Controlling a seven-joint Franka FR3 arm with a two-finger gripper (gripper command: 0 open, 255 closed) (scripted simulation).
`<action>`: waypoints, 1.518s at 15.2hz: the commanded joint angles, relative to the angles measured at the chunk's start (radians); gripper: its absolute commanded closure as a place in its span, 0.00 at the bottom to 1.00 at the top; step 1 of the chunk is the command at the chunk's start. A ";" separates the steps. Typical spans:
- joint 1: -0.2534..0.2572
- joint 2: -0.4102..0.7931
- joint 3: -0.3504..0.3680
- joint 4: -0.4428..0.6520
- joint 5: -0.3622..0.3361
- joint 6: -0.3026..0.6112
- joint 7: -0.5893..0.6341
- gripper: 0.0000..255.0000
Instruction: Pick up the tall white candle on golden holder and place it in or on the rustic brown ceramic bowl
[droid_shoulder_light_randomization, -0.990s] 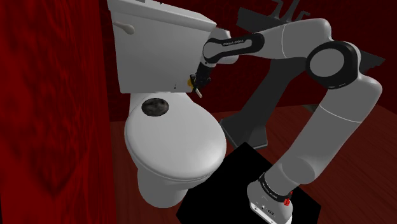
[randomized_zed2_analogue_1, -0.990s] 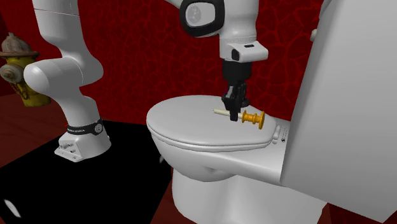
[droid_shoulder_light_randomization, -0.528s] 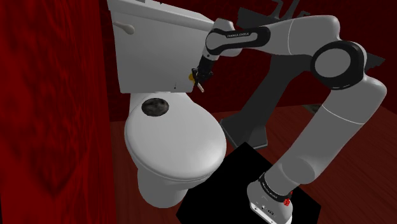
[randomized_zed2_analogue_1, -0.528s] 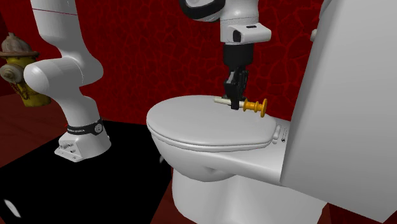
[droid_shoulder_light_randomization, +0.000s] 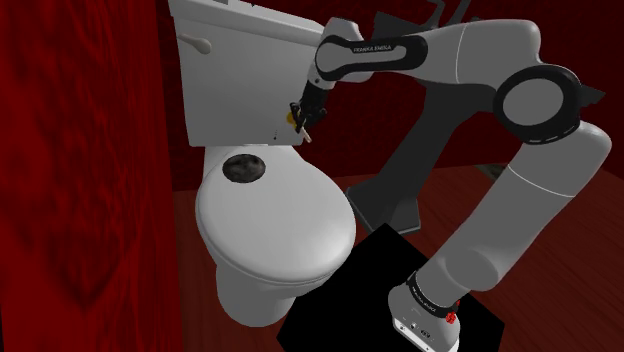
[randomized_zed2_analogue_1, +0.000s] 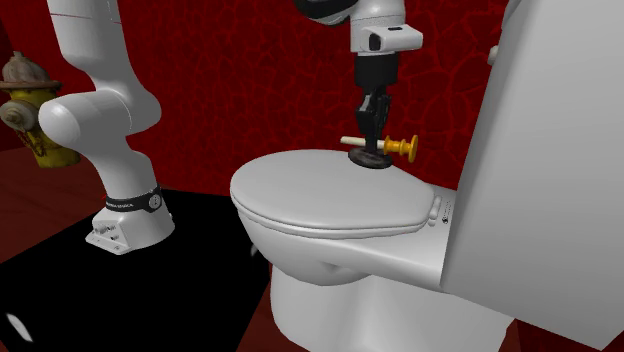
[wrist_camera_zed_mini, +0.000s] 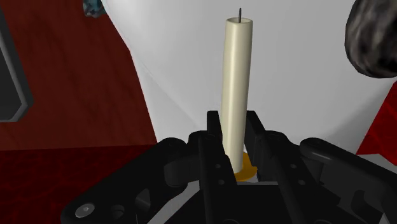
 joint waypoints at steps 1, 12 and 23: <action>0.024 -0.004 0.019 -0.002 -0.005 0.001 0.046 1.00; 0.167 0.072 0.122 0.102 -0.049 -0.015 0.310 1.00; 0.209 0.139 0.143 0.084 -0.071 0.071 0.379 1.00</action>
